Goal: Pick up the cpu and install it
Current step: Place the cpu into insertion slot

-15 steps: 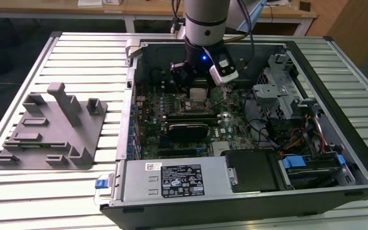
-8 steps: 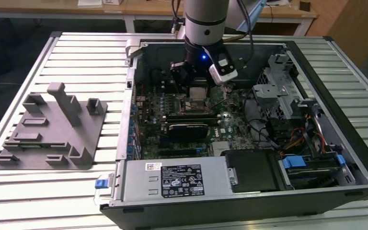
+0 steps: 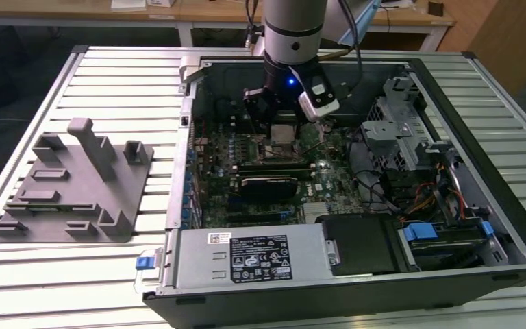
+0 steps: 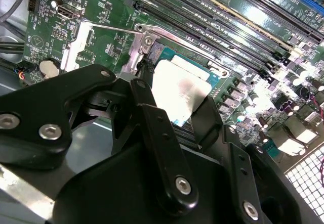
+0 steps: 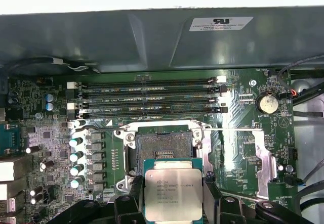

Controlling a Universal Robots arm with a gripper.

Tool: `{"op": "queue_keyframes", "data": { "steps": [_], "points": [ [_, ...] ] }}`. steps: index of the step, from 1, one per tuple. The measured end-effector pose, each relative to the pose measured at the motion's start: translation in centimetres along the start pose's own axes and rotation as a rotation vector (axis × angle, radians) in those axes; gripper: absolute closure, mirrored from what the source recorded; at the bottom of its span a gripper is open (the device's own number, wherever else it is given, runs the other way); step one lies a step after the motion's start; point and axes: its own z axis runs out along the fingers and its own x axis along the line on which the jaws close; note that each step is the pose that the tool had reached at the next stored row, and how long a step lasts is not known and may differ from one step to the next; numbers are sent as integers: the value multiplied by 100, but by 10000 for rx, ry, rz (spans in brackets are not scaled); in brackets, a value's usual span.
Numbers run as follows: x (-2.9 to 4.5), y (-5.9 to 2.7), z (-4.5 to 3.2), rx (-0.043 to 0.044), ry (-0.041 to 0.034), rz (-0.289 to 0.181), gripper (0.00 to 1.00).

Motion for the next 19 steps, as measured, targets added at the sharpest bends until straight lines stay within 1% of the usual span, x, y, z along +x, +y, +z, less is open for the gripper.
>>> {"op": "queue_keyframes", "data": {
  "steps": [7,9,19],
  "points": [
    [0,1,1,-1,0,0,45],
    [0,1,1,2,-2,65,45],
    [0,1,1,47,-59,1392,45]
  ]
}}
